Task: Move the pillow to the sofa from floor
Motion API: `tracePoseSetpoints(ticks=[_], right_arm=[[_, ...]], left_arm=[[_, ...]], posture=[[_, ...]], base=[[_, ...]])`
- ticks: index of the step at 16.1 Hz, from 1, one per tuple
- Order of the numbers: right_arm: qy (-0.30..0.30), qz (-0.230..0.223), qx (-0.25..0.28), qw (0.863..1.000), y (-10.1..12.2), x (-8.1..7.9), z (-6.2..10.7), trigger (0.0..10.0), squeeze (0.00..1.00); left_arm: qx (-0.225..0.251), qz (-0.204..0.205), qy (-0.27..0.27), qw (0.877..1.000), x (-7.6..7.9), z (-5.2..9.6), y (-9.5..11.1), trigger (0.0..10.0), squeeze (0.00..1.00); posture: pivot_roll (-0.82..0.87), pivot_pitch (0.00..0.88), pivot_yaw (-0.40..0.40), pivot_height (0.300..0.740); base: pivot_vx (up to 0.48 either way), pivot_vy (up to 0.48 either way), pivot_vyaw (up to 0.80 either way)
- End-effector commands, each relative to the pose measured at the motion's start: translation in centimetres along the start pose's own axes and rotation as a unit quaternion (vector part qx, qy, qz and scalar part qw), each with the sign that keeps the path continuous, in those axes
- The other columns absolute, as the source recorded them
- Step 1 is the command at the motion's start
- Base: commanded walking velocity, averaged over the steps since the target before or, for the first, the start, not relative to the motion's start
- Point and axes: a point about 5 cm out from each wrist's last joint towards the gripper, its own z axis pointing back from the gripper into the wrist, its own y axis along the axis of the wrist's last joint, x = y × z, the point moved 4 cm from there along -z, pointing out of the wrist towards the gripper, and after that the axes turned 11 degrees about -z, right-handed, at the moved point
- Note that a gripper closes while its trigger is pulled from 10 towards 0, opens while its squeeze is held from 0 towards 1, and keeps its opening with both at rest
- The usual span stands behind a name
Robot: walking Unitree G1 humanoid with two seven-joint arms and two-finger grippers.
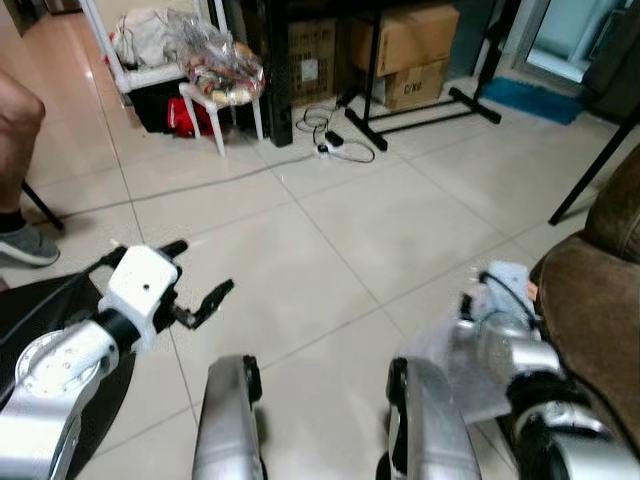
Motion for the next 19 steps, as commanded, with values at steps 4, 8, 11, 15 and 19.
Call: tracePoseSetpoints(ticks=[4, 8, 11, 15, 19], right_arm=[[-0.047, -0.029, -0.02, 0.998, -1.0, 2.7, -0.7, 10.0, 0.05], [-0.038, -0.064, -0.105, 0.992, -5.2, 3.6, -0.5, 10.0, 0.0], [-0.055, -0.059, -0.107, 0.991, -5.8, 4.4, -0.5, 9.1, 0.0], [-0.045, -0.048, -0.11, 0.992, -6.2, 3.8, -0.3, 0.2, 0.0], [-0.037, -0.035, -0.112, 0.992, -6.4, 3.2, -0.2, 0.0, 0.0]], left_arm=[[0.005, 0.018, -0.063, 0.998, 1.1, 0.0, 0.5, 10.0, 0.0], [-0.001, 0.019, -0.103, 0.994, 1.5, 0.6, 0.7, 10.0, 0.0], [-0.004, 0.023, -0.13, 0.991, 1.4, 0.9, 1.1, 10.0, 0.0], [-0.005, 0.063, -0.196, 0.979, 2.5, 1.7, 1.6, 10.0, 0.0], [-0.011, 0.081, -0.232, 0.969, 2.9, 2.1, 1.6, 10.0, 0.0]], posture=[[0.1, 0.0, 0.032, 0.476], [0.13, 0.0, 0.047, 0.476], [0.15, 0.0, 0.061, 0.476], [0.16, 0.0, 0.069, 0.476], [0.16, 0.0, 0.072, 0.476]], base=[[0.0, 0.0, 0.0], [0.0, 0.0, 0.0], [0.0, 0.0, 0.0], [0.0, 0.0, 0.0], [0.0, 0.0, 0.0]])
